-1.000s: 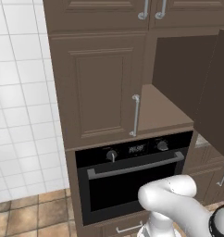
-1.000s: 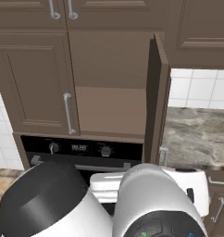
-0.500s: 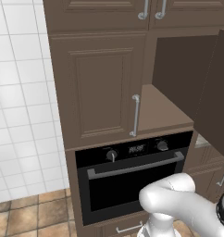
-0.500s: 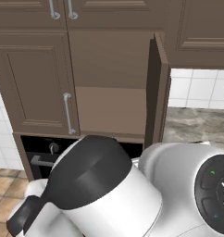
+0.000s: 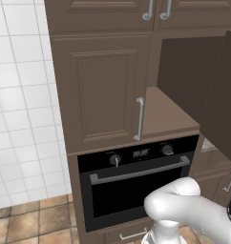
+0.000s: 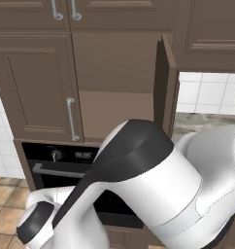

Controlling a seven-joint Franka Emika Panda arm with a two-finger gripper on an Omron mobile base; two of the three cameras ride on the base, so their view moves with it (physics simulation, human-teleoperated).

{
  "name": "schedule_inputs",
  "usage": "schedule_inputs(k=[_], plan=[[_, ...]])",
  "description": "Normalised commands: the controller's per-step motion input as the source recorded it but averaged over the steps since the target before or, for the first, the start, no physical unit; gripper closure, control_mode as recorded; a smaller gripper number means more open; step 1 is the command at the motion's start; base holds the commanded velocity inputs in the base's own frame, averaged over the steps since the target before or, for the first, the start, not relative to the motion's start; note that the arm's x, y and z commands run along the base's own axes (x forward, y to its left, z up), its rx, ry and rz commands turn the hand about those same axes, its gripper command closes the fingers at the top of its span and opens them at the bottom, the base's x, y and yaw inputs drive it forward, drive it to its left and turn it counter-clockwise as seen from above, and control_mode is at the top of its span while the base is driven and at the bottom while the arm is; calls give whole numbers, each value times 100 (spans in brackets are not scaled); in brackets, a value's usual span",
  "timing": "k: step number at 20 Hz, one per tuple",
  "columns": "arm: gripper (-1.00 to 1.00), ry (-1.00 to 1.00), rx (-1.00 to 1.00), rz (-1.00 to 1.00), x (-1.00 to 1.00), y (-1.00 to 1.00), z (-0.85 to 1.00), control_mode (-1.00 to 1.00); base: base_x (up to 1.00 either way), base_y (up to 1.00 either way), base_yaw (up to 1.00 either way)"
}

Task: Open the cabinet. Pick the sponge and place it next to the sink. Then close the cabinet.

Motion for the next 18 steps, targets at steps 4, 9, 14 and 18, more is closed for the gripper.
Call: schedule_inputs(k=[4,9,14,18], plan=[[-100,0,0,0,40,0,-23,-100,0,0,0],[-100,0,0,0,44,-1,-36,-100,0,0,0],[-100,-1,3,0,20,-9,-32,-100,0,0,0],[-100,-5,4,0,15,-15,-23,-100,0,0,0]])
